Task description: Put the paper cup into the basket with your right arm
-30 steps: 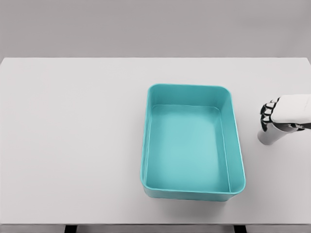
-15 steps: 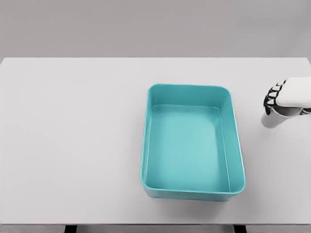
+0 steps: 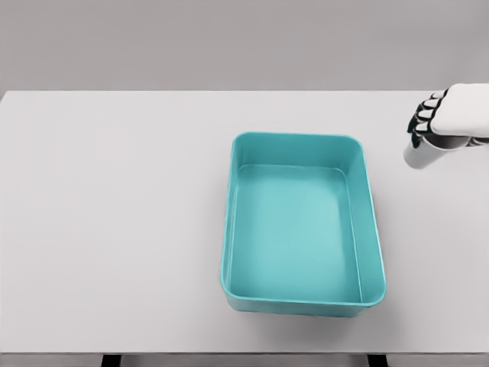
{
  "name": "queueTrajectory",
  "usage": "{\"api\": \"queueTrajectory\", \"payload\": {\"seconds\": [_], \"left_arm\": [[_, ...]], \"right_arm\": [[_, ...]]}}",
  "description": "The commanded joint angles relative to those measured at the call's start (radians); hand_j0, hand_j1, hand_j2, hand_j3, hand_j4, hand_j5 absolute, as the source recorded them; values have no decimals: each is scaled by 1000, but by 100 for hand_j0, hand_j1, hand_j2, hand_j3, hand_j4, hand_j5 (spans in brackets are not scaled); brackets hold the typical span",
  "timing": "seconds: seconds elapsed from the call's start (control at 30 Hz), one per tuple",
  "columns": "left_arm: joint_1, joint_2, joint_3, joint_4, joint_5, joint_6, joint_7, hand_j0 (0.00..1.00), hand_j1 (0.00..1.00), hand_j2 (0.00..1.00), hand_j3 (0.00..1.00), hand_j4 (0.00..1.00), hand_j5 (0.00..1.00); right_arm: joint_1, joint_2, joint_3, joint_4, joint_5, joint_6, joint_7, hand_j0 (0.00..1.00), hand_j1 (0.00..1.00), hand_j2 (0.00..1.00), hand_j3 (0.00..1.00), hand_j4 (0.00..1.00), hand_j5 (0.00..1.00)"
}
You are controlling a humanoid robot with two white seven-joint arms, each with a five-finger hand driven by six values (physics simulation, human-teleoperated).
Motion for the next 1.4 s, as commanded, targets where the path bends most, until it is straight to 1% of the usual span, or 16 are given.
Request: {"api": "queueTrajectory", "payload": {"seconds": [0.0, 0.2, 0.4, 0.63, 0.67, 0.9, 1.03, 1.2, 1.37], "left_arm": [[0, 0, 0, 1, 1, 0, 0, 100, 100, 100, 100, 100, 100], [0, 0, 0, 0, 1, 0, 0, 100, 100, 100, 100, 100, 100], [0, 0, 0, 0, 1, 0, 0, 100, 100, 100, 100, 100, 100], [0, 0, 0, 1, 1, 0, 0, 100, 100, 100, 100, 100, 100], [0, 0, 0, 1, 1, 0, 0, 100, 100, 100, 100, 100, 100], [0, 0, 0, 0, 1, 0, 0, 100, 100, 100, 100, 100, 100], [0, 0, 0, 0, 1, 0, 0, 100, 100, 100, 100, 100, 100], [0, 0, 0, 0, -1, 0, 0, 100, 100, 100, 100, 100, 100], [0, 0, 0, 0, 1, 0, 0, 100, 100, 100, 100, 100, 100]], "right_arm": [[-5, 12, -2, 0, -5, 2, 0, 60, 60, 60, 60, 60, 60], [-17, 38, -15, -9, -5, 2, -14, 60, 60, 60, 60, 60, 60], [-48, 75, -15, -11, -6, 2, -15, 60, 60, 60, 60, 60, 60], [-52, 110, -18, -22, -6, 2, -17, 60, 60, 60, 60, 60, 60], [-52, 113, -32, -22, -6, 2, -17, 60, 60, 60, 60, 60, 60], [-54, 176, -37, -22, -6, 2, -27, 60, 60, 60, 60, 60, 60], [-48, 204, -37, -23, -6, 2, -27, 60, 60, 60, 60, 60, 60], [-22, 248, -37, -31, -8, 2, -29, 60, 60, 60, 60, 60, 60], [9, 261, -37, -38, -8, 2, -44, 60, 60, 60, 60, 60, 60]]}}
